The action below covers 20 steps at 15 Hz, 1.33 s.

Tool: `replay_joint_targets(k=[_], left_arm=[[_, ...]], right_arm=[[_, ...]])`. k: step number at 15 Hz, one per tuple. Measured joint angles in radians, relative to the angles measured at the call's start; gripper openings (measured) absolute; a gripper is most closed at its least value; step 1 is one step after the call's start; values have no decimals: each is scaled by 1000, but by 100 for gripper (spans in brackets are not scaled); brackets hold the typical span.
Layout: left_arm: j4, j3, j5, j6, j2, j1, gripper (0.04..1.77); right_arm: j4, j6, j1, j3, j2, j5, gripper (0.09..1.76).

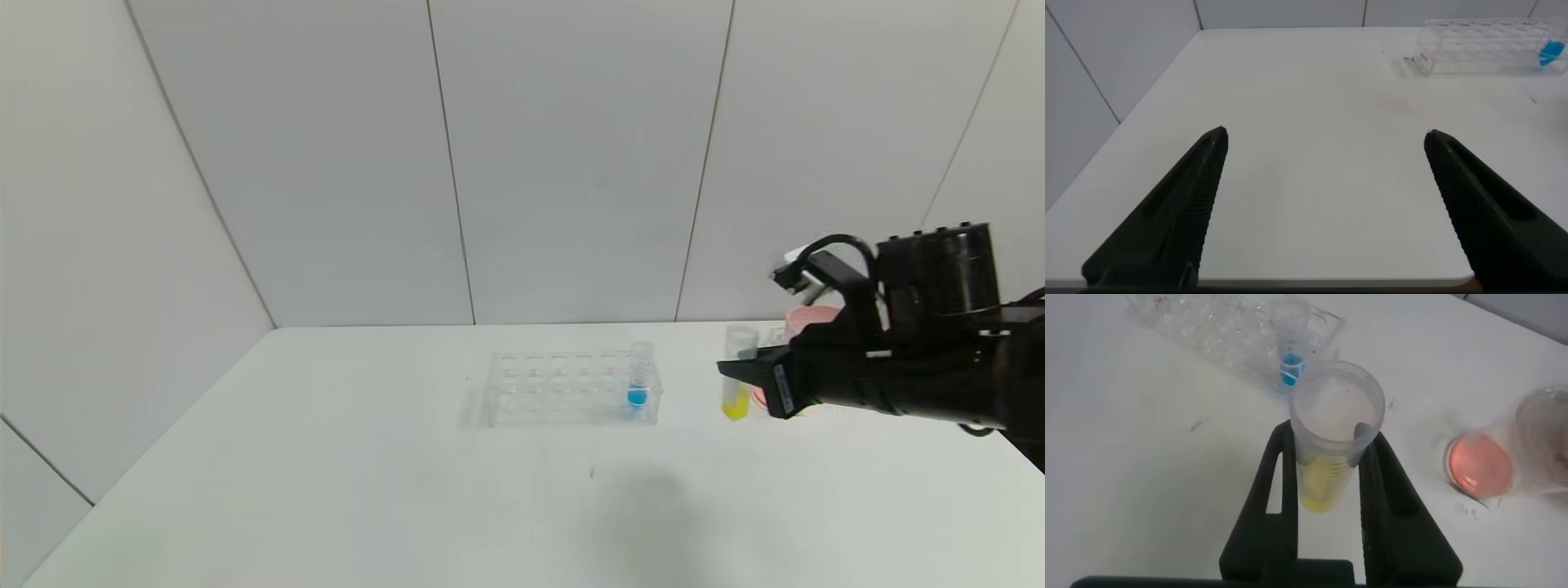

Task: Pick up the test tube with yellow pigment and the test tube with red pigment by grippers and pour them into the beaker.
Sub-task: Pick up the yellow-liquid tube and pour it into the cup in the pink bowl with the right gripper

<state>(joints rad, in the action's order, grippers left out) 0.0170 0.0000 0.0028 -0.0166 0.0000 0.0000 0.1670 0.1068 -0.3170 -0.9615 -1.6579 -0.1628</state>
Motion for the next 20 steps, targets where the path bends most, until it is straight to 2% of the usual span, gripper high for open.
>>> replay_joint_targets(k=[2,6,9,15,20], left_arm=[[0,0,0,0,0,0,172],[0,0,0,0,0,0,172],[0,0,0,0,0,0,172],[0,0,0,0,0,0,172],[0,0,0,0,0,0,172]], right_arm=[[-76,53,113,-13,43,-91,50],[-154,290,325,-39,70,-229,50],[-263,375,430,-104,43,-302,50],[-483,529,551,-385,-97,-345,50],[-660,675,592,-639,-255,-361,50]])
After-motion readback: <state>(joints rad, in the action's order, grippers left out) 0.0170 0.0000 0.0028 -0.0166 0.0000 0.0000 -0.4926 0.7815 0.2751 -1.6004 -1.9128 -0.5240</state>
